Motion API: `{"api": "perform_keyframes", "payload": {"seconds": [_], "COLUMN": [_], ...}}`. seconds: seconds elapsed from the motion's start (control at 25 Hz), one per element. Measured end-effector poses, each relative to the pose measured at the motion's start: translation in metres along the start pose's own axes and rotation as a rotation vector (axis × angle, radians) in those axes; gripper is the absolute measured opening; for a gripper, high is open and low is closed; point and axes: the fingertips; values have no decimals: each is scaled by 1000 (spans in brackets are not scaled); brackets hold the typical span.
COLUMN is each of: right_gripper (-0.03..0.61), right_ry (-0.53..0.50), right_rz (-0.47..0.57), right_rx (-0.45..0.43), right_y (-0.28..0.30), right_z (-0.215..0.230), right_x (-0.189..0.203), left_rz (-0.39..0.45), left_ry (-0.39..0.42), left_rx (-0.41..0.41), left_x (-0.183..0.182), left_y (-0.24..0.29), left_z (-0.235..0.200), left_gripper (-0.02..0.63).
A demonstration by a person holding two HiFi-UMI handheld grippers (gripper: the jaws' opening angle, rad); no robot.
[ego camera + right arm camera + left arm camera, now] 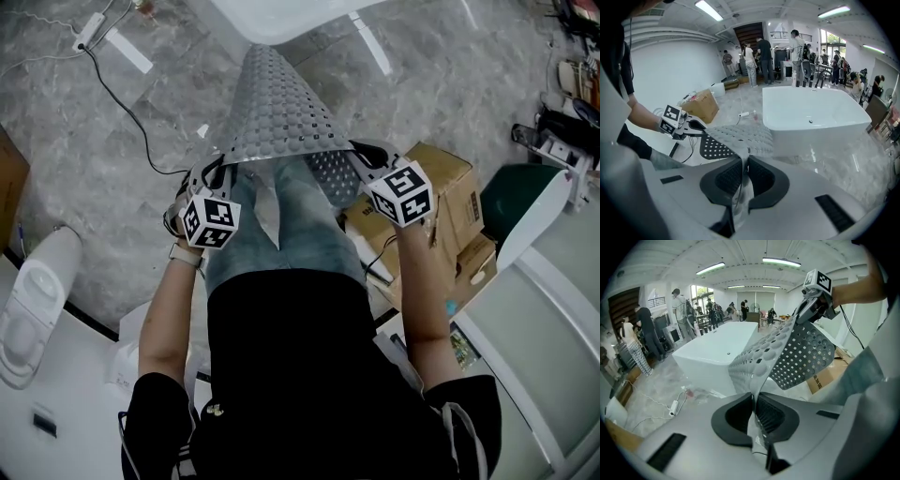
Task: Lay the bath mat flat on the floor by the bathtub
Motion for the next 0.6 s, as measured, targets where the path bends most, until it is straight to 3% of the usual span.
{"api": "perform_keyframes", "payload": {"seconds": [0.32,0.6], "right_gripper": [48,46], "right_ry": [-40,-50], "right_rz": [-12,-104], "right_rx": [19,6], "right_y": [-3,72], "right_z": [1,38], "right_x": [2,34], "left_rz": [-18,-85], "left_ry": [-12,28], "left_rx": [-7,21], "left_x": [5,41], "left_y": [-5,55], "left_z": [-1,-5], "left_gripper": [32,32]}}
Point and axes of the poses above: the fingertips, and each gripper's own axes: y forward along the fingers, z to its right, x out of its underside, and after that the axes turned 11 degrees about y, right-handed
